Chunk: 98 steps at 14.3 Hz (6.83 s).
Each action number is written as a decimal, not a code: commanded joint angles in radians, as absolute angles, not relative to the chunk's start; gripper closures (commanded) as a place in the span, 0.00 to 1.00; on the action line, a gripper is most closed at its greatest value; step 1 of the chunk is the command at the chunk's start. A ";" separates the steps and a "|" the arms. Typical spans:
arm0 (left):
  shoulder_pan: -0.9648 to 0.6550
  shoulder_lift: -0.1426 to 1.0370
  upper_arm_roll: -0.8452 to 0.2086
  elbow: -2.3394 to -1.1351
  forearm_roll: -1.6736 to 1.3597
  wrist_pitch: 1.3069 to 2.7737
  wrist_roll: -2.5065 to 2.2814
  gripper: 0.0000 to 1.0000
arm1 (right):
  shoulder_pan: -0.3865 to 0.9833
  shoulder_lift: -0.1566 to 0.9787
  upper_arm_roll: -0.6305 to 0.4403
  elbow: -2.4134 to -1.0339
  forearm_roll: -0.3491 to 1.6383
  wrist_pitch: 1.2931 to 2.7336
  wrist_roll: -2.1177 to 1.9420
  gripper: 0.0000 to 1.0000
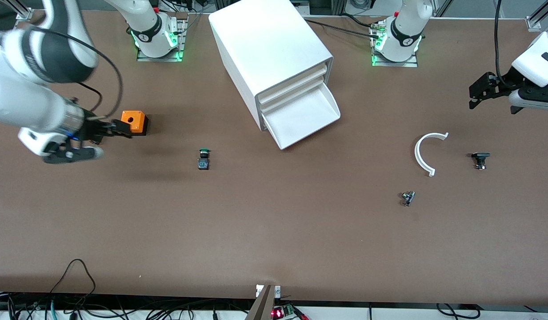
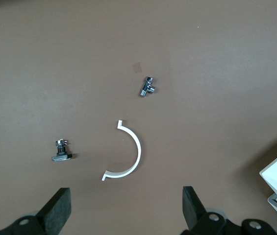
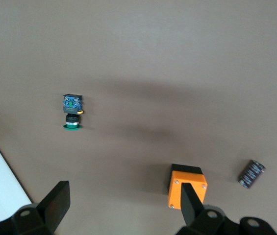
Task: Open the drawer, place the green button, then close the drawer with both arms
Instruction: 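Reach the right gripper to the green push button and grasp it, then lift the green button with the right gripper and carry it over the drawer, then lower the button into the open drawer and open the right gripper, then withdraw the right gripper while the left gripper reaches the drawer front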
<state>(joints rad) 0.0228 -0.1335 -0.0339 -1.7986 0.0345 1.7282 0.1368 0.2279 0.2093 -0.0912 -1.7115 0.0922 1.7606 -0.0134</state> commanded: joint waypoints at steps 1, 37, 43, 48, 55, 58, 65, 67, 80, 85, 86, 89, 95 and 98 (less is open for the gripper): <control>0.018 -0.109 -0.028 -1.763 0.054 1.704 0.133 0.00 | 0.267 0.264 -0.098 -1.684 0.101 1.782 -0.006 0.00; 0.028 -0.080 -0.011 -1.720 0.038 1.710 0.138 0.00 | 0.528 0.621 -0.091 -1.838 0.098 2.290 0.315 0.62; 0.026 -0.078 -0.011 -1.718 0.038 1.710 0.138 0.00 | 0.526 0.595 -0.091 -1.780 0.098 2.264 0.215 0.68; 0.026 -0.078 -0.011 -1.718 0.038 1.713 0.138 0.00 | 0.526 0.554 -0.075 -1.637 0.106 2.107 0.034 0.68; 0.032 -0.077 -0.009 -1.718 0.037 1.720 0.137 0.00 | 0.531 0.557 0.121 -1.462 0.103 2.065 -0.312 0.68; 0.032 -0.075 -0.009 -1.720 0.037 1.720 0.137 0.00 | 0.599 0.580 0.132 -1.396 0.104 2.065 -0.556 0.68; 0.032 -0.071 -0.009 -1.720 0.037 1.720 0.138 0.00 | 0.765 0.607 0.140 -1.361 0.064 2.062 -0.888 0.68; 0.032 -0.063 -0.009 -1.718 0.037 1.720 0.138 0.00 | 0.794 0.640 0.140 -1.362 0.064 2.062 -0.896 0.67; 0.031 -0.052 -0.009 -1.717 0.021 1.720 0.137 0.00 | 0.888 0.755 0.129 -1.365 -0.028 2.069 -0.893 0.64; 0.031 -0.052 -0.011 -1.715 0.021 1.720 0.137 0.00 | 0.882 0.739 0.126 -1.344 -0.015 2.062 -0.836 0.00; 0.031 -0.051 -0.011 -1.715 0.020 1.720 0.135 0.00 | 0.879 0.733 0.126 -1.310 -0.015 2.053 -0.836 0.00; 0.029 -0.035 -0.011 -1.715 0.017 1.729 0.126 0.00 | 0.876 0.732 0.104 -1.191 -0.015 2.008 -0.836 0.00; 0.009 0.057 -0.050 -1.732 -0.050 1.848 0.037 0.00 | 0.862 0.640 0.038 -1.163 -0.014 2.005 -0.835 0.00; -0.029 0.126 -0.098 -1.759 -0.052 1.942 -0.124 0.00 | 0.821 0.554 0.023 -1.170 -0.015 1.938 -0.716 0.00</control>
<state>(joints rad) -0.0011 0.0778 -0.0714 -1.7552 -0.0420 1.8899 -0.0244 0.8468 0.6266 0.0275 -1.1523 -0.0205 1.9971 -0.8021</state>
